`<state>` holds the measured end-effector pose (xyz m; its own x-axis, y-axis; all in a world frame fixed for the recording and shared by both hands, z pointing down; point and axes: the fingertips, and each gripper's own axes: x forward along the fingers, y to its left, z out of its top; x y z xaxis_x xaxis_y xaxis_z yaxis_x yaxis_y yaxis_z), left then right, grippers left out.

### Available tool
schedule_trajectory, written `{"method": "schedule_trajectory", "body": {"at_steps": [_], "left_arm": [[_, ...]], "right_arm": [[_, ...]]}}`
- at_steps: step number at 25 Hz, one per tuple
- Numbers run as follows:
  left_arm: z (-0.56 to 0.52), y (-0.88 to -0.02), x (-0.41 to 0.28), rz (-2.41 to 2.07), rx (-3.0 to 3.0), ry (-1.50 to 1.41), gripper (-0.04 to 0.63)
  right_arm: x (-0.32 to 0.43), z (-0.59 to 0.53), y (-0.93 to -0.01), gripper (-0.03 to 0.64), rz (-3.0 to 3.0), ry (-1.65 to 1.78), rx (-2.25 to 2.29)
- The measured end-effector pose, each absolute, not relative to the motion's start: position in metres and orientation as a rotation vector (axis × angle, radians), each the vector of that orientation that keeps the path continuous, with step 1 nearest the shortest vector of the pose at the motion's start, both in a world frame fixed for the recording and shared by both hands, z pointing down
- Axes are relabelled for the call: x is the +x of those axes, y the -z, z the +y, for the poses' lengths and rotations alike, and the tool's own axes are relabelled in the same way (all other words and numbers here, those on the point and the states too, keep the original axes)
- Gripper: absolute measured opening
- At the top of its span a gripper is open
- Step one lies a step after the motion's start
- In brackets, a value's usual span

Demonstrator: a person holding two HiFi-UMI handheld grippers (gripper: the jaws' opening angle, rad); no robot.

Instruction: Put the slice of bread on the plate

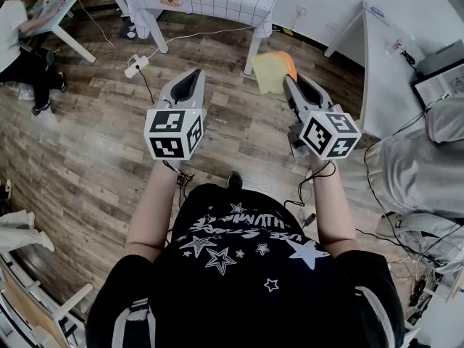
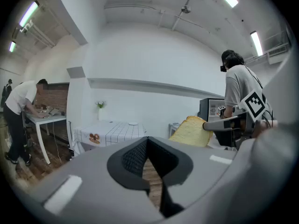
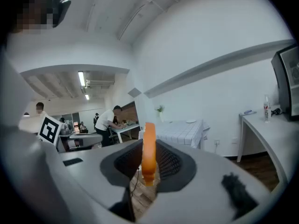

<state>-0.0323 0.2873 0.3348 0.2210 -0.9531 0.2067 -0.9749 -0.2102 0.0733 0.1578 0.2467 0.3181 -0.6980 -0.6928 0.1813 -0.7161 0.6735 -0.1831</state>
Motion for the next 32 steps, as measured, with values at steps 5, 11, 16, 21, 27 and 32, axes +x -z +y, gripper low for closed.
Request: {"method": "schedule_trajectory", "body": {"at_steps": [5, 11, 16, 21, 27, 32], "left_arm": [[0.295, -0.338, -0.033, -1.801, 2.314, -0.169, 0.008], [0.305, -0.338, -0.029, -1.778, 2.329, -0.174, 0.008], [0.305, -0.339, -0.026, -1.780, 2.332, -0.176, 0.008], [0.302, -0.342, -0.025, -1.790, 2.324, -0.189, 0.008], [0.287, -0.341, -0.023, -1.804, 2.321, -0.206, 0.008], [0.283, -0.352, -0.025, -1.823, 2.274, -0.200, 0.008]], "right_arm": [[0.147, 0.256, -0.319, 0.092, -2.772, -0.342, 1.169], [0.143, 0.270, -0.319, 0.092, -2.768, -0.333, 1.148], [0.142, 0.272, -0.325, 0.092, -2.768, -0.325, 1.115], [0.143, 0.264, -0.326, 0.092, -2.778, -0.326, 1.100], [0.145, 0.246, -0.329, 0.092, -2.788, -0.323, 1.087], [0.144, 0.233, -0.339, 0.092, -2.802, -0.361, 1.053]]}}
